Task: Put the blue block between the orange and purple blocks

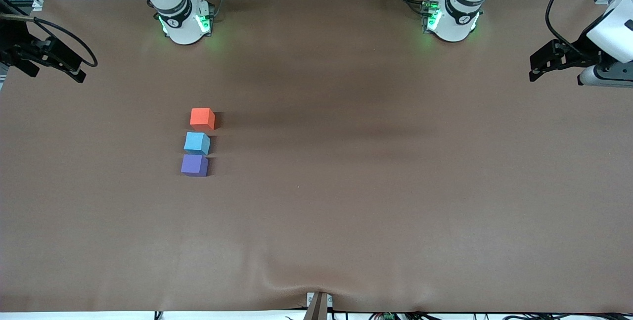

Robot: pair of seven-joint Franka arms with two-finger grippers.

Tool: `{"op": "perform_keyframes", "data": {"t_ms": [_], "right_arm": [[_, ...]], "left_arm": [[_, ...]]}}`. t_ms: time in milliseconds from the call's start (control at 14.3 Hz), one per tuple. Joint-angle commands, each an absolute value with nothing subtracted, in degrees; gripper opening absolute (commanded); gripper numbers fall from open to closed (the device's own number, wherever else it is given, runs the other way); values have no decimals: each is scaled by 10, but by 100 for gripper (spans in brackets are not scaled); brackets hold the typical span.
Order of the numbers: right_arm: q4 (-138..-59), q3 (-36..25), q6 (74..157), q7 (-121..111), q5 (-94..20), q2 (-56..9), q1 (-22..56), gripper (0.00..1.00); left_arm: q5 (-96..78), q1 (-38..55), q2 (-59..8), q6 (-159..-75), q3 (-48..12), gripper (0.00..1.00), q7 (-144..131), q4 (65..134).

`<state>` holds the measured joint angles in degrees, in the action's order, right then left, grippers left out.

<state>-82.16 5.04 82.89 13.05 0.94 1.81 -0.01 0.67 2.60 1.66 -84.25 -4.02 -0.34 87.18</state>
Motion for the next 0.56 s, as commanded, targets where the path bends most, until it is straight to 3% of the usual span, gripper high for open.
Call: {"op": "perform_keyframes", "data": {"t_ms": [0, 490], "right_arm": [[-832, 51, 829, 125, 16, 29, 1, 100], [-834, 51, 819, 79, 13, 28, 0, 100]], "left_arm": [[-1, 20, 21, -838, -42, 100, 2, 871], [-1, 20, 21, -838, -42, 100, 2, 871]]}}
